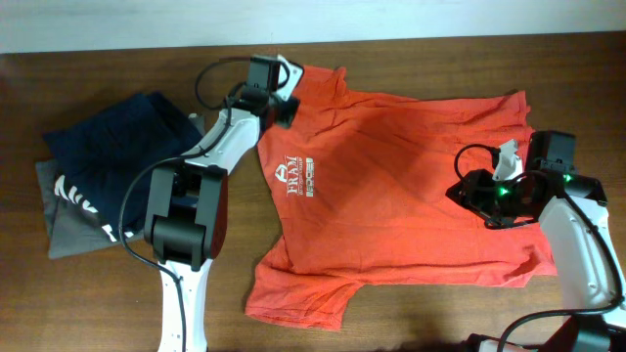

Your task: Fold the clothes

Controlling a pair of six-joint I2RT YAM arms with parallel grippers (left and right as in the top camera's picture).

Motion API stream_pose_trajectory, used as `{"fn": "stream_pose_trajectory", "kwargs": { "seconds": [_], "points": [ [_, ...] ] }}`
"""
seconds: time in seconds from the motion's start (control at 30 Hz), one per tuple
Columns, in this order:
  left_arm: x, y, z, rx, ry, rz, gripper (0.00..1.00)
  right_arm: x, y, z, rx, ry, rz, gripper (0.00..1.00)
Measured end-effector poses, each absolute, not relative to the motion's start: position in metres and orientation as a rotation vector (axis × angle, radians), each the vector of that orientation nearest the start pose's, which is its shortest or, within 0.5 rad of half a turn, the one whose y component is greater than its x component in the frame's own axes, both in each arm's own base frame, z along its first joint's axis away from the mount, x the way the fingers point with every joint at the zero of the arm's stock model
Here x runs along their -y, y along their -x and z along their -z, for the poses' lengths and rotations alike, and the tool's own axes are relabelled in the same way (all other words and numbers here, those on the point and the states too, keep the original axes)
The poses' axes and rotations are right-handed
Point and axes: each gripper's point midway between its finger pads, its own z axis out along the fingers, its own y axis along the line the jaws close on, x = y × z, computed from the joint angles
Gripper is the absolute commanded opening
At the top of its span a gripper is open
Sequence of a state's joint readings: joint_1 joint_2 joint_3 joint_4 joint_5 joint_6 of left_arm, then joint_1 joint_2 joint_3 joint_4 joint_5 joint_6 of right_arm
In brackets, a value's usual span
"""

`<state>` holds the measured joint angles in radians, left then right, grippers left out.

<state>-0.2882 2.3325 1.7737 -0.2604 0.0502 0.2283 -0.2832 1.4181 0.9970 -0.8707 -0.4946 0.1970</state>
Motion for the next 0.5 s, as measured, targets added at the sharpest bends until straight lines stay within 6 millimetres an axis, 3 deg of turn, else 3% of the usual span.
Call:
{"fn": "stream_pose_trajectory", "kwargs": {
  "seconds": [0.3, 0.37, 0.5],
  "points": [
    [0.206, -0.63, -0.142, -2.016, -0.603, 0.155, 0.0, 0.003, -0.301, -0.112, -2.712, -0.571, -0.682, 0.47],
    [0.21, -0.636, -0.158, -1.956, -0.596, 0.164, 0.0, 0.003, -0.301, -0.112, -2.713, -0.572, -0.677, 0.47],
    [0.213, -0.642, -0.172, -1.901, -0.587, 0.165, 0.0, 0.004, -0.3, -0.111, -2.717, -0.574, -0.664, 0.49]
  ]
}}
